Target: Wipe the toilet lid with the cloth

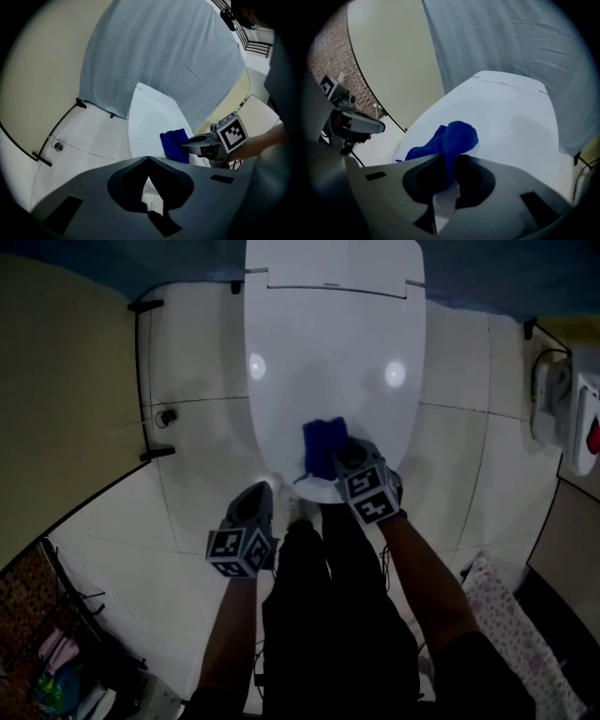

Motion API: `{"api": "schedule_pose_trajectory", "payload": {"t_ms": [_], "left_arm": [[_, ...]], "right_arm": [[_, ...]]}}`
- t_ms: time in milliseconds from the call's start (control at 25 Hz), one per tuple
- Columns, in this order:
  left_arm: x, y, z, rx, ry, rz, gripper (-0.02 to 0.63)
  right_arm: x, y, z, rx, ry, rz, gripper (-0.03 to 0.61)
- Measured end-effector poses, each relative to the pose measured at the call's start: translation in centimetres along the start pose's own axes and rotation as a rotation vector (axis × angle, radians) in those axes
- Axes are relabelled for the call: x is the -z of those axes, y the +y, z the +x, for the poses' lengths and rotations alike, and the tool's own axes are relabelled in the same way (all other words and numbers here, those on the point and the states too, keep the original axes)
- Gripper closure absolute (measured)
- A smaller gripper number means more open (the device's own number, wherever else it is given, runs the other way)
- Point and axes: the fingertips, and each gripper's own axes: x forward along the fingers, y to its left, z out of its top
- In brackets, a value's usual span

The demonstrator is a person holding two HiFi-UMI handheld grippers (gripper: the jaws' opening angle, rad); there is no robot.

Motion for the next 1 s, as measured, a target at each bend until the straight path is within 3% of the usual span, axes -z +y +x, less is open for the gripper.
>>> {"api": "schedule_pose_trajectory", "payload": {"t_ms": [200,400,640,800,1000], "left_arm": [[-0.2,-2.6,2.3,0.067,0.043,0.07,0.623],[-0.3,-4.6,3.8,0.083,0.086,0.15,0.623],[-0.6,-4.9,4.6,0.09,0.088,0.189,0.623],[-1.0,-5.1,4.8,0.1,0.054,0.168,0.623],[-0.7,-3.6,3.1,0.072,0.007,0.067,0.623]], "right_arm": [[4.2,-5.1,-3.5,0.098,0.0,0.034,0.52],[8.5,-9.9,-7.0,0.178,-0.022,0.14,0.52],[10.7,-11.8,-8.1,0.234,-0.012,0.208,0.52],[10.6,-11.9,-8.3,0.251,-0.006,0.191,0.52],[7.8,-10.1,-9.9,0.243,-0.083,0.146,0.52]]}}
